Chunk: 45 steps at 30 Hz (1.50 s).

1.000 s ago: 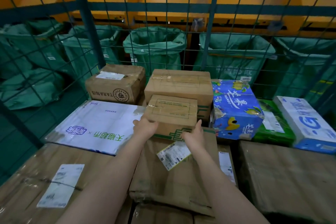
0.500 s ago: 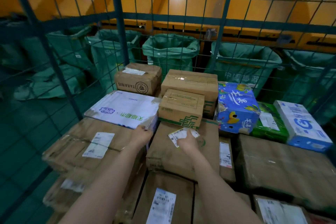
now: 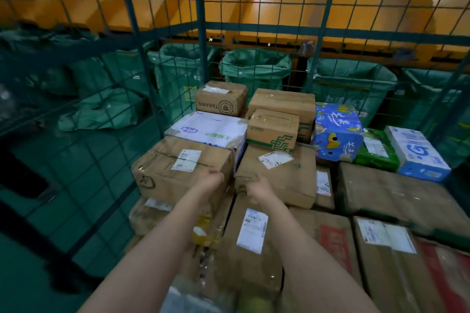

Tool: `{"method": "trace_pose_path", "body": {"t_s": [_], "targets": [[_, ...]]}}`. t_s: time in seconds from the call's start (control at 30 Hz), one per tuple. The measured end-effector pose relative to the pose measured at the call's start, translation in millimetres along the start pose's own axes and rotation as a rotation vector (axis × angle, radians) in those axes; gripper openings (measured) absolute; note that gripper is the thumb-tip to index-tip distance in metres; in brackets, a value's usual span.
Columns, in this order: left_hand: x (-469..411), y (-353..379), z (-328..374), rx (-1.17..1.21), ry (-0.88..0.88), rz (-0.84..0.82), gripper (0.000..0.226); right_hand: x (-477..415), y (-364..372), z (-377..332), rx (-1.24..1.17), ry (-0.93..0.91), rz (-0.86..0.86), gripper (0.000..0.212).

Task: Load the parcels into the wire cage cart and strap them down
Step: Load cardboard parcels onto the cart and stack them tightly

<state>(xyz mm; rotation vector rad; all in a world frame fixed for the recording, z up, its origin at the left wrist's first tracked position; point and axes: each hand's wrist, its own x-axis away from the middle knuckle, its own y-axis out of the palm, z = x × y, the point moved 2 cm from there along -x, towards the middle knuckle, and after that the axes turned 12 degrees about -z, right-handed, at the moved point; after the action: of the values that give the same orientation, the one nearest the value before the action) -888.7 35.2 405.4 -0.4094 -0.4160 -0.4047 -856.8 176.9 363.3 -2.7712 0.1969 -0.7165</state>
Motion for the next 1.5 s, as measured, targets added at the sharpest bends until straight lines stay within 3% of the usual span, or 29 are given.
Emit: {"method": "trace_pose_path", "body": {"t_s": [0.33,0.53,0.73,0.87,0.93,1.0,1.13,1.27,1.37,1.5], "targets": [[74,-29,-49,0.032,-0.063,0.09,0.03,66,59,9,-0.014,0.022,-0.112,0.05],[109,-38,-51,0.078,-0.021,0.184,0.034,87,75,-3,0.126,0.002,-0.19,0.061],[148,-33,-67,0.19,-0.004,0.308,0.035,118,89,-7,0.217,-0.073,-0.299,0.041],[181,-32,-111,0.293,-0.056,0.36,0.013,131,114,6,0.302,-0.07,-0.399,0.046],[199,-34,-133,0.326,-0.118,0.396,0.025,139,130,11,0.325,-0.098,-0.431,0.039],[222,-39,-164,0.367,-0.171,0.473,0.031,150,159,19,0.378,-0.119,-0.521,0.047],[269,-50,-218,0.38,-0.278,0.551,0.026,177,219,38,0.436,-0.066,-0.66,0.06],[321,-70,-278,0.496,-0.383,0.674,0.015,213,283,51,0.547,-0.085,-0.793,0.056],[365,-89,-323,0.581,-0.444,0.764,0.027,243,336,60,0.657,-0.081,-0.912,0.059],[426,-112,-385,0.622,-0.512,0.855,0.013,286,413,77,0.76,-0.074,-1.038,0.057]]}}
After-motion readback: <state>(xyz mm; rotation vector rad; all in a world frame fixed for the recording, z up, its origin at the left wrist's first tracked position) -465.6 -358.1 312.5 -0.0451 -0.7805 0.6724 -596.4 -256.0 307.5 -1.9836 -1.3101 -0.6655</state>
